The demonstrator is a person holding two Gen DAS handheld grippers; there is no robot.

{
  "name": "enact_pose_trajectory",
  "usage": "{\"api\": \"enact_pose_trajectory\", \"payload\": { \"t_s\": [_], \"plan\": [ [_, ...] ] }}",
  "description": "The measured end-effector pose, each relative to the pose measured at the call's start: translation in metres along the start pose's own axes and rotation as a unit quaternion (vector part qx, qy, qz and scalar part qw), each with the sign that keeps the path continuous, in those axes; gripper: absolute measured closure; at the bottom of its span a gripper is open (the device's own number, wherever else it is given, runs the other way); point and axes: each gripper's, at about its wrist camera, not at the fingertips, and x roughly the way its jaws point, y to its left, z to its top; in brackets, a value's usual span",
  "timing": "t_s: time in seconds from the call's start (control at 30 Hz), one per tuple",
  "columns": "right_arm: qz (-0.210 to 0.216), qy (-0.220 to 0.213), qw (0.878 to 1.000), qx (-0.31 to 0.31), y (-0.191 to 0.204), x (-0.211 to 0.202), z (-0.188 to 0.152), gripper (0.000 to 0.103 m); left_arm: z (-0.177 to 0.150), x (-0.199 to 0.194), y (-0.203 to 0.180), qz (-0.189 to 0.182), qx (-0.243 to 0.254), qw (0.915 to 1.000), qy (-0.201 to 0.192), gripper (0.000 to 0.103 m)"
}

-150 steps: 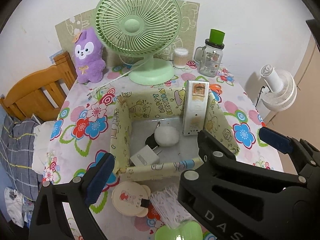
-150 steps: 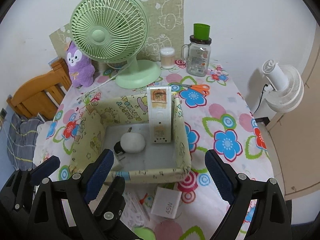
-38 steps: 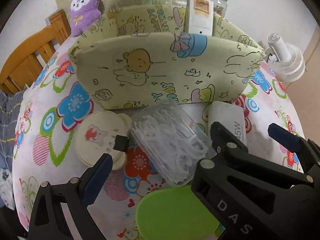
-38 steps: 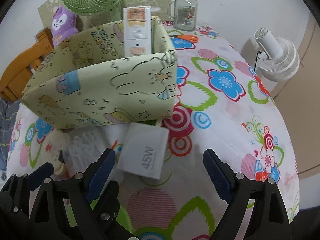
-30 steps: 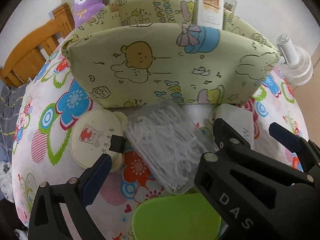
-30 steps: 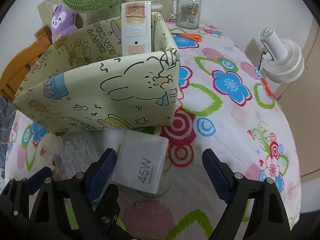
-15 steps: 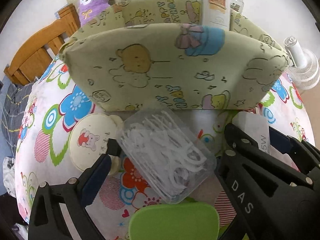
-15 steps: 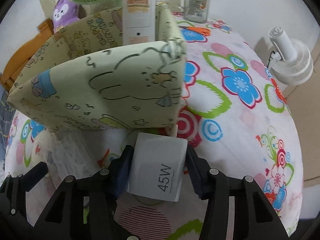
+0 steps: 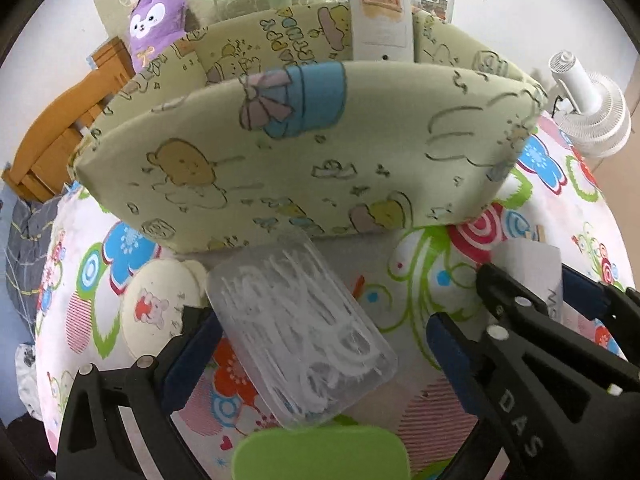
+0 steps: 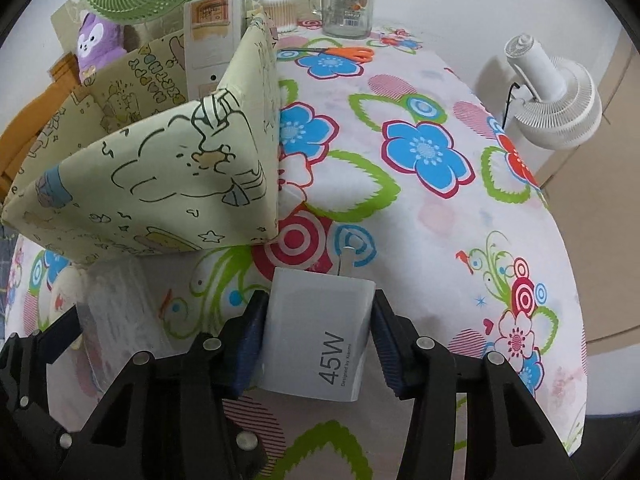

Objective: Organize rigid objects
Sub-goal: 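Close the right tool on the white charger while the left tool grasps the floss-pick box, then lift and carry the charger and floss-pick box toward the fabric box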

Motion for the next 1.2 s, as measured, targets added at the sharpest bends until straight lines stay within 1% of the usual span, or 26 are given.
{"api": "enact_pose_trajectory", "payload": {
  "t_s": [0.07,0.13,0.2,0.23,0.3,0.33,0.4,0.63,0.67,0.73,0.9,1.2],
  "plan": [
    [0.000,-0.002,1.000,0.002,0.001,0.001,0.004,0.050,0.003,0.001,0.000,0.000,0.000,1.0000,-0.002,0.000],
    [0.002,-0.004,1.000,0.000,0.003,0.001,0.007,0.050,0.007,0.002,0.002,-0.004,-0.001,1.0000,-0.005,0.003],
    [0.004,-0.006,1.000,-0.002,0.006,0.000,0.009,0.050,0.007,0.000,0.007,-0.008,-0.003,0.9999,-0.008,0.015],
    [0.006,-0.006,1.000,-0.006,0.009,0.000,0.009,0.050,0.006,-0.001,0.011,-0.008,-0.004,0.9999,-0.006,0.019],
    [0.007,-0.004,1.000,-0.009,0.013,0.001,0.009,0.050,0.006,-0.001,0.016,-0.003,-0.009,1.0000,-0.002,0.034],
    [0.009,-0.002,1.000,-0.008,0.015,0.001,0.010,0.050,0.005,-0.001,0.020,-0.001,-0.014,0.9999,0.002,0.036],
    [0.014,0.000,1.000,-0.005,0.017,0.001,0.010,0.050,0.005,0.000,0.023,-0.010,-0.018,0.9998,0.005,0.037],
    [0.011,0.002,1.000,-0.008,0.021,0.000,0.005,0.050,0.002,-0.006,0.029,-0.009,-0.010,0.9999,0.003,0.039],
    [0.012,0.003,1.000,-0.006,0.021,-0.001,0.005,0.050,-0.001,-0.005,0.041,-0.010,-0.011,0.9999,0.003,0.039],
    [0.012,0.001,1.000,-0.004,0.021,-0.003,0.005,0.050,0.000,-0.009,0.042,-0.010,-0.010,0.9999,-0.001,0.040],
    [0.016,-0.006,1.000,-0.003,0.022,-0.010,0.006,0.051,-0.001,-0.021,0.040,-0.033,-0.003,0.9994,-0.012,0.040],
    [0.020,-0.013,1.000,0.000,0.024,-0.027,-0.001,0.051,-0.008,-0.039,0.043,-0.030,0.000,0.9994,-0.018,0.040]
  ]
}}
